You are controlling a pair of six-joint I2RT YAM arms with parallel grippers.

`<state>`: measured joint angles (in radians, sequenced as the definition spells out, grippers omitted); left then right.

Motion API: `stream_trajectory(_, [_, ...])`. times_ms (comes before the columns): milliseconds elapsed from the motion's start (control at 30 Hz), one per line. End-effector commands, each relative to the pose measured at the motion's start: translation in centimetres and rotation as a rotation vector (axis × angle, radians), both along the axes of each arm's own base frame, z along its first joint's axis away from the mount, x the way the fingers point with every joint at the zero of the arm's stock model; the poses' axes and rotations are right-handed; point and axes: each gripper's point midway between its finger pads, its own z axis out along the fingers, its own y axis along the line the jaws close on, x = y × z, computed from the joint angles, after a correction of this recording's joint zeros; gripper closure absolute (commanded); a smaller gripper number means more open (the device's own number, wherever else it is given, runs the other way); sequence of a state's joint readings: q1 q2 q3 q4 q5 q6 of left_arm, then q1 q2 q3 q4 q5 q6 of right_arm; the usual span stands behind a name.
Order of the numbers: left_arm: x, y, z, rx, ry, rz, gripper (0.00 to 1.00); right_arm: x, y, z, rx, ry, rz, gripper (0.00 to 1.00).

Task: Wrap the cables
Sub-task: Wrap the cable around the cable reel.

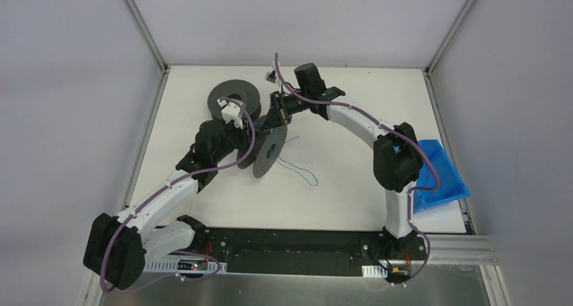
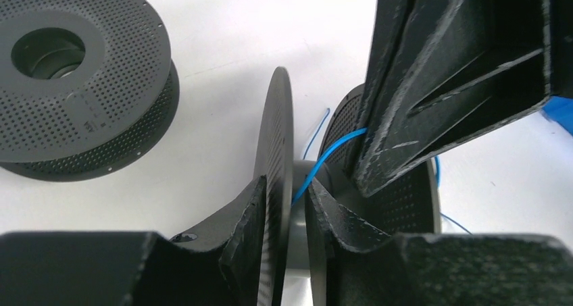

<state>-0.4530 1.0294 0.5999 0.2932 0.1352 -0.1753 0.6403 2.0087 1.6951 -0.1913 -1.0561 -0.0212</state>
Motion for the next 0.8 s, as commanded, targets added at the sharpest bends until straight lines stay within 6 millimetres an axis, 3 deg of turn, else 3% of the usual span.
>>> stream_trajectory(0, [0.43,0.56,0.73,0.007,-0.073,0.047,0.76,-0.45,0.32,0.81,0.032,-0.009,0.027,1.0])
stream_trajectory(167, [0.47,0.75,0.51,0.016,-0.07,0.055,0.84,-0.38,0.29,0.56,0.026,-0.003,0.023,1.0])
stream_trajectory(300, [0.42,0.67,0.49,0.016,-0.067,0.05,0.86,-0.31,0.19,0.31,0.02,0.003,0.018,1.0])
stream_trajectory(533, [0.3,0.11,1.1,-0.012,-0.093,0.022,0.72,-0.29,0.25,0.2,0.018,0.013,0.02,1.0])
stream_trajectory(767, [0.73,0.42,1.41,-0.012,-0.113,0.048,0.71,-0.23,0.32,-0.03,0.017,0.018,0.022,1.0])
